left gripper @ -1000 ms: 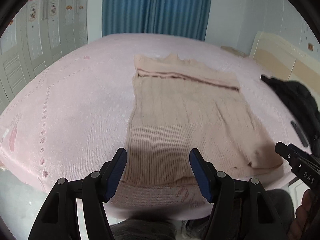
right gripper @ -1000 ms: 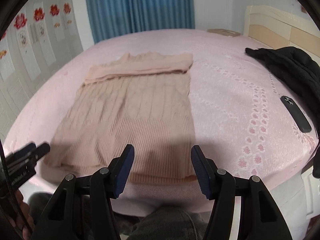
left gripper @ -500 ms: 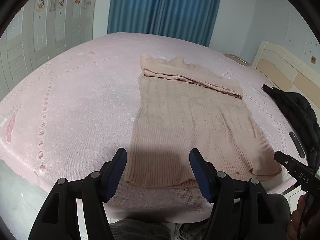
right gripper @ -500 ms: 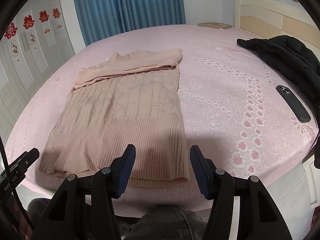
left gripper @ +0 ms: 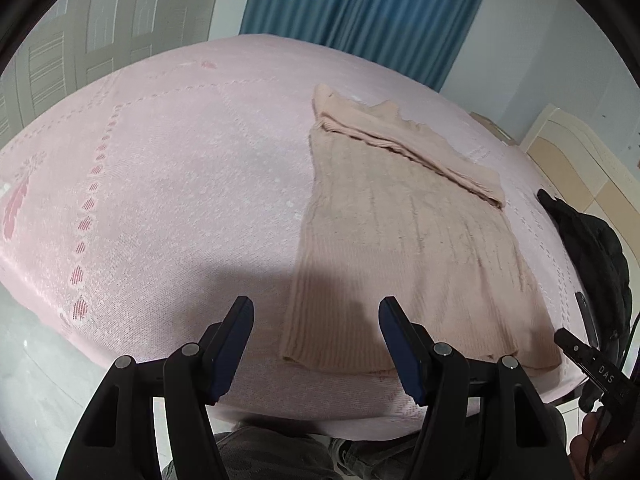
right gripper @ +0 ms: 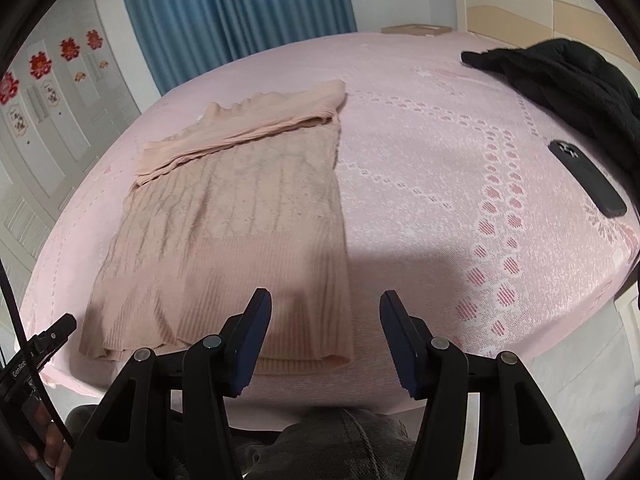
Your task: Fold small clothes
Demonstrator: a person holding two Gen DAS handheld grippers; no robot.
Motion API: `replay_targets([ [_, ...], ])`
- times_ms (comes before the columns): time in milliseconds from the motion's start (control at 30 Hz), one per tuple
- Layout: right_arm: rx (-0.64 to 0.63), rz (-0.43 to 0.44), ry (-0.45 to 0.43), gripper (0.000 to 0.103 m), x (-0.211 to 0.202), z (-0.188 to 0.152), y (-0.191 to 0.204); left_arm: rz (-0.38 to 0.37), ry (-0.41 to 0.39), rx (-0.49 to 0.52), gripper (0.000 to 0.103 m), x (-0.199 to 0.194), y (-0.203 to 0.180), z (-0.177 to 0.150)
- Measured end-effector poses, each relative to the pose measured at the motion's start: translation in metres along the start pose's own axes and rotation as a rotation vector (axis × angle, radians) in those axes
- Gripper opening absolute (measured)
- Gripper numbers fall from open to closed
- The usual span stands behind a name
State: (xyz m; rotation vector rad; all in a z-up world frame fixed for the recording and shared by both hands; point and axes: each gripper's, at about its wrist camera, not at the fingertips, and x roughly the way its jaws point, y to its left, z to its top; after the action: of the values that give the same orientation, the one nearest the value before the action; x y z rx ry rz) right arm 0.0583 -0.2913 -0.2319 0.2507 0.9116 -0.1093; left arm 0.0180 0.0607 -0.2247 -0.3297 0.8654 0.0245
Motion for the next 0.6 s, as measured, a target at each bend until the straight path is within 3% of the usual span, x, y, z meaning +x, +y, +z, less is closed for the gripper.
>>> replay_targets([
  [333, 0.046, 0.011, 0.045, 0.050, 0.012, 0.005, -0.016, -0.006, 0.059, -0.057, 0.060, 0.015, 0.014, 0.007],
  [467, 0.060, 0.017, 0.055, 0.049, 0.015, 0.005, -0.019, -0.020, 0.074, -0.035, 0.048, 0.018, 0.010, 0.008],
  [600, 0.067, 0.020, 0.070, 0.049, 0.017, 0.005, -0.021, -0.026, 0.082, -0.027, 0.043, 0.020, 0.008, 0.007],
])
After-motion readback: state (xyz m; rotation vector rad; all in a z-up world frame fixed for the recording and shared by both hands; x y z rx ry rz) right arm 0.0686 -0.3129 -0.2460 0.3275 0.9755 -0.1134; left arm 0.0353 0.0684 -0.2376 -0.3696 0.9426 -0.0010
